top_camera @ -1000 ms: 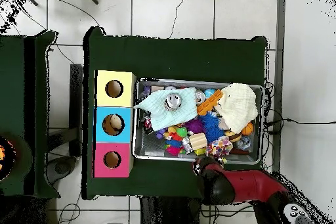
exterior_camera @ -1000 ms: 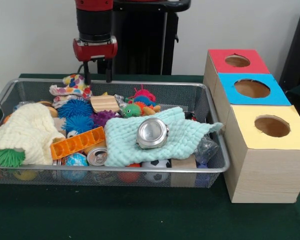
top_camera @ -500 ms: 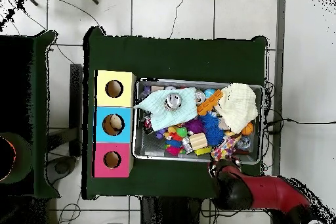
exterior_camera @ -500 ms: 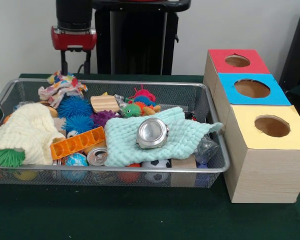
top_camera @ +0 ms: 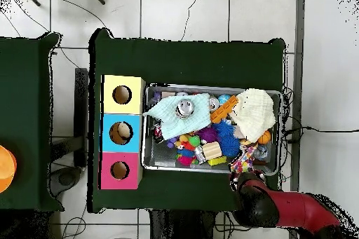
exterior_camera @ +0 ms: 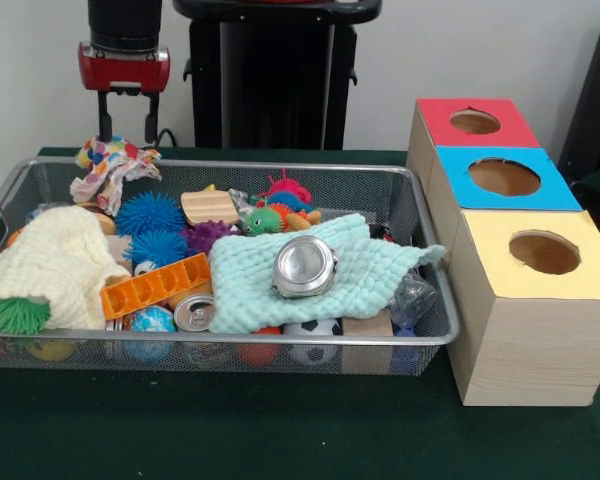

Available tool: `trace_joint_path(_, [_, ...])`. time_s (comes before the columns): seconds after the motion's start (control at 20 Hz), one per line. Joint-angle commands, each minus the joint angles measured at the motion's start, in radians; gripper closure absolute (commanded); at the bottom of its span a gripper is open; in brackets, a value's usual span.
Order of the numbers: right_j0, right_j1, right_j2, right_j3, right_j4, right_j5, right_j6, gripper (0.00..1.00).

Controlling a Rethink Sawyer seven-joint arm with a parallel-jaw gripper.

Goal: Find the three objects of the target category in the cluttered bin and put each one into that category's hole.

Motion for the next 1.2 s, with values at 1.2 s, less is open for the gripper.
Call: trace_joint_path(1.2, [-0.031, 0.3, 0.115, -0.307, -0.141, 0.068, -0.109, 0.0])
